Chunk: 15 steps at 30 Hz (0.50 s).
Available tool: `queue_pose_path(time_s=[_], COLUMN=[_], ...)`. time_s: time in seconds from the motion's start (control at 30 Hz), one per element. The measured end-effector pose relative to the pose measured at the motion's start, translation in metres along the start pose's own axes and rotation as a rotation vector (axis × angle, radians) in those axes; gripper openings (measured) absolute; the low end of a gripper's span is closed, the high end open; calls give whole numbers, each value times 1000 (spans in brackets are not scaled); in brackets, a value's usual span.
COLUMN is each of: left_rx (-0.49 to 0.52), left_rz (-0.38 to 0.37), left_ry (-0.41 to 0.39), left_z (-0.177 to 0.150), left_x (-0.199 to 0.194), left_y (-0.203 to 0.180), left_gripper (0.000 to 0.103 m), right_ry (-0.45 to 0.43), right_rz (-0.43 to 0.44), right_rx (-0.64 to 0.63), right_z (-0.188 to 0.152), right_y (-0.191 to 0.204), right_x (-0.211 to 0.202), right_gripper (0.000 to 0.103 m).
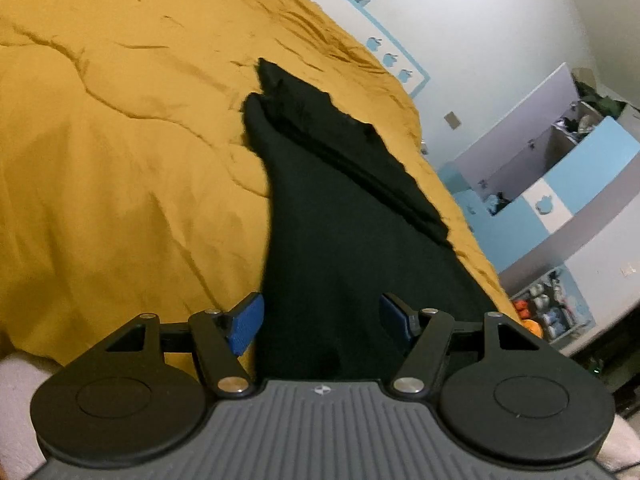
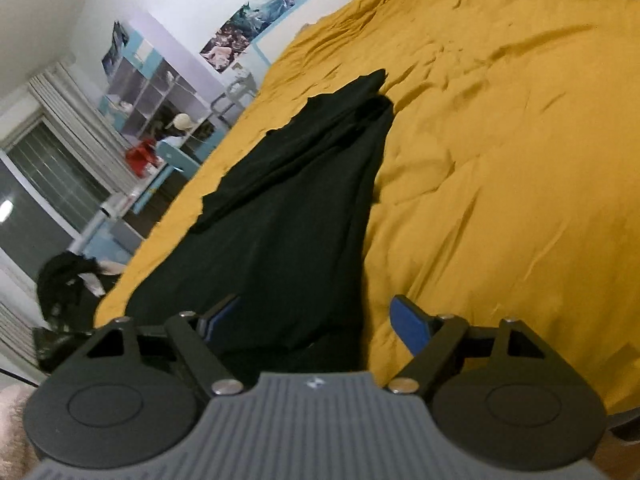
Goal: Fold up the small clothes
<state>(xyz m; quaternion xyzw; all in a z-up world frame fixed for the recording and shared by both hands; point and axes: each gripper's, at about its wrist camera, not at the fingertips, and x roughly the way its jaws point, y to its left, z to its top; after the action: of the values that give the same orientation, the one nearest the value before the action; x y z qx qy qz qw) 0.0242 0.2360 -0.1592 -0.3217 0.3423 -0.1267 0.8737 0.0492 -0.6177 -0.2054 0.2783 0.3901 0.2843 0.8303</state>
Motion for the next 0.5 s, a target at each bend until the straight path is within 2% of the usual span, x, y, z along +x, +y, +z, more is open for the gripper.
queue_pose_path(time_s=[0.07,0.17,0.27,0.4,0.5], left_rx=[-9,-27,-71,-79,-132], left_rz=[18,-4,-110,-121,-188], left_ry=[7,24,77,72,80], left_z=[2,0,-10,-17,-19], left_x=[4,9,15,16,14], left_y=[4,9,13,14,18], left_gripper=[76,76,77,77,77], right_ry=[12,56,138,172,167], right_rz=[10,42,88,113,140], right_rx=[2,2,-3,4,23], right_z=[2,4,-4,-12,-10], right_y=[1,4,5,9,10], right_x=[3,9,17,27,26], right_gripper=[78,78,78,78,76])
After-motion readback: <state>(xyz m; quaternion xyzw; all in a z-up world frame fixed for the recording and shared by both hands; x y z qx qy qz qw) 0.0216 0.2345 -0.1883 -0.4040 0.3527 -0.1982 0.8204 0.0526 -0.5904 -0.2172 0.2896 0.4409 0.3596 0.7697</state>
